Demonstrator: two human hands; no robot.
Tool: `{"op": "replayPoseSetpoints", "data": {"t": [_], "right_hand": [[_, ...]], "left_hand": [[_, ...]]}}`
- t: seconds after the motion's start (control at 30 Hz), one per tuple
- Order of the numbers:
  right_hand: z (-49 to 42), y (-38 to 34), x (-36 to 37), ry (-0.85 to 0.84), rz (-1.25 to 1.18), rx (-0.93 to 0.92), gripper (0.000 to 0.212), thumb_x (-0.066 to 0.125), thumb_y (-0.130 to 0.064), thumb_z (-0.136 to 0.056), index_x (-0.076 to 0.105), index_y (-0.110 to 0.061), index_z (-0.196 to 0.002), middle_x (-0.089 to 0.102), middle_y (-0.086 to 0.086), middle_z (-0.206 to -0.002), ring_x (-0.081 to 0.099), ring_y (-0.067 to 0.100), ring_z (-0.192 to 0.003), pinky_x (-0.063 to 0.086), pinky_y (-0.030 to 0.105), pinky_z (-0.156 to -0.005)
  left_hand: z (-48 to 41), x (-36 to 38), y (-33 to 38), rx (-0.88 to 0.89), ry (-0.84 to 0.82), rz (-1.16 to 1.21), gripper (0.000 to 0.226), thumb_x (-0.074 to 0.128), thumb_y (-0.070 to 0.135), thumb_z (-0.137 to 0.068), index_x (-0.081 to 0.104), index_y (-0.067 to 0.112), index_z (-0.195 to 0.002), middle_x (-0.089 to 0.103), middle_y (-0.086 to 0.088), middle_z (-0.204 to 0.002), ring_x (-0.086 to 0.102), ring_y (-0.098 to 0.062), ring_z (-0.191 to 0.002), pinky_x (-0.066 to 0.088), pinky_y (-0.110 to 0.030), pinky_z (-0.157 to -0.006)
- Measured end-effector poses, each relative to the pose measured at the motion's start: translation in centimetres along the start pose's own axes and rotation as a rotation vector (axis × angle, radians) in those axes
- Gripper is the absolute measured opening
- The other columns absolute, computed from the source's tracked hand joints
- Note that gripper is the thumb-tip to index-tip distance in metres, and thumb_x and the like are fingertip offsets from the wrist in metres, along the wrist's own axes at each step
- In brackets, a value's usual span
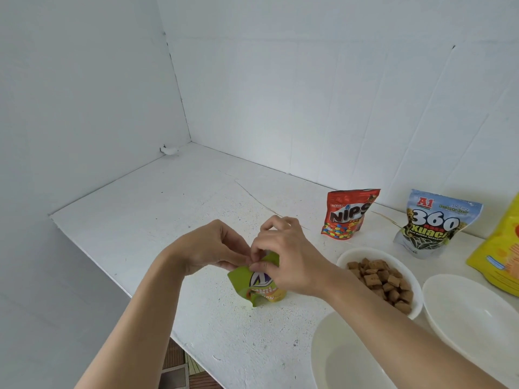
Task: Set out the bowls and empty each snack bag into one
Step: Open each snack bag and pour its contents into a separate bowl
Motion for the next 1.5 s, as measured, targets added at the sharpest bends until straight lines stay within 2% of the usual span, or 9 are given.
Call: {"op": "replayPoseSetpoints", "data": {"t": [0.33, 0.47, 0.6, 0.7, 0.8, 0.9, 1.0, 1.17, 1.5], "right_hand": [[-0.5, 0.7, -0.5, -0.077, -0.017, 0.033, 0.009, 0.078, -0.021, -0.085, 0.069, -0.022, -0.085, 0.063, -0.022, -0.084, 0.041, 0.006, -0.113, 0.018, 0.027, -0.103], [-0.3, 1.2, -1.5, -0.045, 0.014, 0.047, 0.012, 0.077, -0.021, -0.084, 0.066, -0.027, -0.084, 0.065, -0.02, -0.085, 0.042, 0.005, -0.108, 0.022, 0.032, -0.102], [0.2, 1.8, -1.6, -0.013, 0.042, 0.067, 0.008, 0.073, -0.029, -0.085, 0.066, -0.029, -0.088, 0.064, -0.021, -0.089, 0.044, 0.006, -0.107, 0.03, 0.042, -0.1], [0.4, 1.7, -1.1, 0.012, 0.091, 0.043, 0.006, 0.07, -0.027, -0.086, 0.065, -0.029, -0.088, 0.059, -0.018, -0.092, 0.041, 0.007, -0.108, 0.032, 0.041, -0.096], [0.7, 2.1, -1.0, 0.041, 0.112, 0.054, 0.008, 0.068, -0.02, -0.082, 0.066, -0.026, -0.087, 0.053, -0.017, -0.093, 0.039, 0.008, -0.108, 0.034, 0.04, -0.095], [0.9, 2.5, -2.0, 0.096, 0.102, 0.061, 0.004, 0.07, -0.024, -0.086, 0.066, -0.024, -0.088, 0.052, -0.017, -0.092, 0.039, 0.01, -0.105, 0.034, 0.037, -0.093], [0.9, 2.6, -2.2, 0.055, 0.066, 0.044, 0.007, 0.067, -0.028, -0.092, 0.064, -0.022, -0.089, 0.054, -0.019, -0.091, 0.04, 0.009, -0.102, 0.034, 0.034, -0.091], [1.7, 3.6, -2.1, -0.03, -0.144, 0.134, 0.014, 0.064, -0.016, -0.095, 0.055, -0.017, -0.084, 0.054, -0.01, -0.085, 0.045, 0.007, -0.096, 0.041, 0.024, -0.079], [1.7, 3.6, -2.9, 0.096, -0.078, 0.058, 0.014, 0.072, -0.024, -0.091, 0.061, -0.017, -0.092, 0.055, -0.015, -0.091, 0.047, 0.006, -0.096, 0.038, 0.014, -0.081]], "left_hand": [[-0.1, -1.4, 1.0, 0.099, 0.232, -0.253, 0.005, 0.084, 0.015, -0.083, 0.085, 0.02, -0.085, 0.08, -0.001, -0.08, 0.074, -0.018, -0.081, 0.057, -0.034, -0.078], [0.8, -1.6, 2.5, 0.185, 0.41, -0.361, 0.015, 0.079, 0.011, -0.084, 0.083, 0.024, -0.078, 0.077, 0.009, -0.071, 0.071, -0.003, -0.071, 0.05, -0.016, -0.064], [0.5, 0.5, 2.8, 0.163, 0.217, -0.244, 0.023, 0.072, 0.004, -0.081, 0.08, 0.025, -0.078, 0.07, 0.003, -0.07, 0.06, -0.011, -0.06, 0.044, -0.028, -0.062], [0.1, 1.0, 2.8, 0.116, 0.146, -0.267, 0.027, 0.071, 0.008, -0.082, 0.078, 0.033, -0.081, 0.075, 0.003, -0.094, 0.067, -0.006, -0.069, 0.044, -0.022, -0.063], [-0.5, 2.2, 3.2, 0.108, 0.076, -0.314, 0.025, 0.069, 0.003, -0.081, 0.081, 0.023, -0.09, 0.078, 0.001, -0.088, 0.065, -0.001, -0.064, 0.044, -0.023, -0.065], [-1.1, 1.9, 3.7, 0.131, 0.115, -0.23, 0.025, 0.066, -0.003, -0.08, 0.083, 0.014, -0.088, 0.07, -0.002, -0.064, 0.062, -0.009, -0.058, 0.05, -0.035, -0.071], [-1.5, 1.6, 3.7, 0.127, 0.174, -0.215, 0.025, 0.068, -0.001, -0.082, 0.085, 0.017, -0.087, 0.076, -0.004, -0.068, 0.066, -0.012, -0.063, 0.057, -0.028, -0.069], [-1.0, -1.3, 3.6, 0.125, 0.463, -0.333, 0.019, 0.075, 0.007, -0.079, 0.084, 0.023, -0.074, 0.064, 0.008, -0.05, 0.049, -0.003, -0.046, 0.04, -0.016, -0.047], [-0.7, -1.4, 4.7, 0.24, 0.528, -0.536, 0.021, 0.071, 0.012, -0.085, 0.079, 0.03, -0.08, 0.068, 0.009, -0.075, 0.066, -0.013, -0.065, 0.053, -0.022, -0.058]]}}
Point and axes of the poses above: each hand's wrist, its own z-axis away from the middle knuckle, its own x-axis out of the palm, y = z × x, the point moved 9 cm from there along -z, towards the middle knuckle
